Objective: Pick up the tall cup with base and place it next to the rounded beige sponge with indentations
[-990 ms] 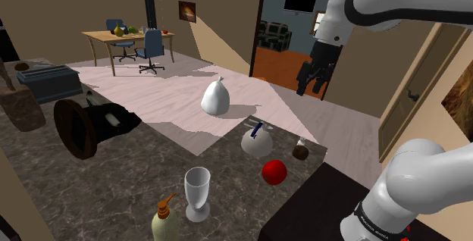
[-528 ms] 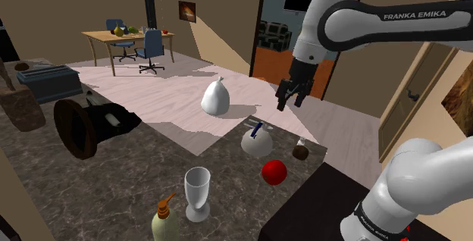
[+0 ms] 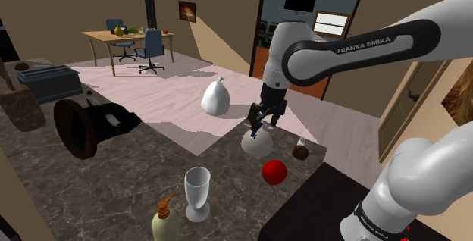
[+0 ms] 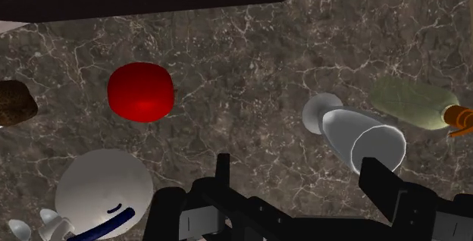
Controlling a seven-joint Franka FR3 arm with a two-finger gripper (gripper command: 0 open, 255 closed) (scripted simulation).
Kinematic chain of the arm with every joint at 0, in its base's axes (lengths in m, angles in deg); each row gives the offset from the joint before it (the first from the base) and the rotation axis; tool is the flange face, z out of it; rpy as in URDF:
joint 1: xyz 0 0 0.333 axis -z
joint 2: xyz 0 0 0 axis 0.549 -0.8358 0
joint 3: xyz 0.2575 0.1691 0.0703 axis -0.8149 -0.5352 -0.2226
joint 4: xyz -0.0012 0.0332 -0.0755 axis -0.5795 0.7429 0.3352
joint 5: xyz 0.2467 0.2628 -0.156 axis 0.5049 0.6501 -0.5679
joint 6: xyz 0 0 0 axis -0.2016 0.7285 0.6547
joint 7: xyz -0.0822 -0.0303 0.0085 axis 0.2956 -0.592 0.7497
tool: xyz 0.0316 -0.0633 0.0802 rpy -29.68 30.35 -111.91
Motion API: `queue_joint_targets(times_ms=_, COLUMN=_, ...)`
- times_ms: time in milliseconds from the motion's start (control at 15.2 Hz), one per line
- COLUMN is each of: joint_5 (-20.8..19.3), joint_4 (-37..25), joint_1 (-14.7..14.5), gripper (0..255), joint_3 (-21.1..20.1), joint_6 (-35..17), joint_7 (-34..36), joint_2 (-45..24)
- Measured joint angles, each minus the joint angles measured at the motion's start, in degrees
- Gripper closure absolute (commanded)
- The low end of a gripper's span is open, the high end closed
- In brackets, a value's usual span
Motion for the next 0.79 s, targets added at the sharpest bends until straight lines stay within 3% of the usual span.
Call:
queue_joint_targets(times_ms=396, joint_5=-2.50, joint_4=-3.20, joint_1=-0.40, gripper=0, joint_3=-5.60, joint_6=-8.61, joint_7=7.20, joint_2=-12.15)
queue_joint_targets(times_ms=792, joint_5=-9.21, joint_4=-8.57, joint_1=-0.88, gripper=0, joint_3=-9.14, joint_6=-15.20, joint_7=15.86, joint_2=-25.44)
